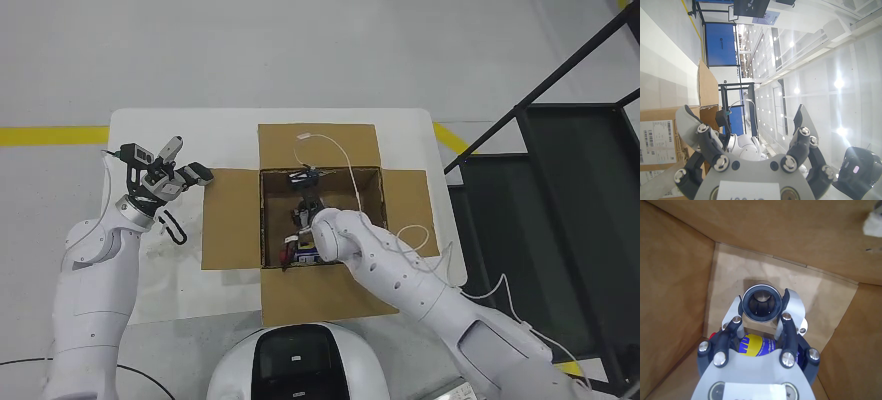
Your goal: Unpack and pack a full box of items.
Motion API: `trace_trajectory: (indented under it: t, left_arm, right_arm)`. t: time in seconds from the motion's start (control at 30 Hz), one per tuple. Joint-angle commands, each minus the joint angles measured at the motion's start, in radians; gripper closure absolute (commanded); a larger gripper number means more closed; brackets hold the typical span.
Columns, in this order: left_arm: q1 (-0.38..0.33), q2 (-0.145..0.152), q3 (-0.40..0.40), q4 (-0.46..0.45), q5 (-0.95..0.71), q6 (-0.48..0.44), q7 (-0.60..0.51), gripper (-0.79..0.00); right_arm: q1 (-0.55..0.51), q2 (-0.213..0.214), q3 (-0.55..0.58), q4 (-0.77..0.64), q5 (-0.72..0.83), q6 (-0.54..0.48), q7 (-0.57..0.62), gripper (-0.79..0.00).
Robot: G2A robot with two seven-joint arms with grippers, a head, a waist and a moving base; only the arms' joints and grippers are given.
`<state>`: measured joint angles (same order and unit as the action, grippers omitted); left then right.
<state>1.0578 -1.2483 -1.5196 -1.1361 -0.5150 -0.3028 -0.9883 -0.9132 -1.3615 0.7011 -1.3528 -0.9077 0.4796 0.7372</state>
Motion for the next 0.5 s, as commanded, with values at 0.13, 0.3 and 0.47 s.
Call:
trace_trajectory:
  t: [0.13, 0.3, 0.47]
  left_arm:
    - [0.0, 0.0, 0.0, 0.0, 0.0, 0.0, 0.0, -0.785]
    - [0.0, 0.0, 0.0, 0.0, 0.0, 0.0, 0.0, -0.785]
    - [0.0, 0.0, 0.0, 0.0, 0.0, 0.0, 0.0, -0.785]
  right_arm:
    - [-0.077, 0.021, 0.047, -0.123, -0.071, 0.005, -0.005, 0.0]
    - [-0.156, 0.046, 0.101, -0.251, -0.15, -0.009, 0.009, 0.0]
    - [-0.238, 0.072, 0.163, -0.396, -0.22, -0.058, 0.046, 0.0]
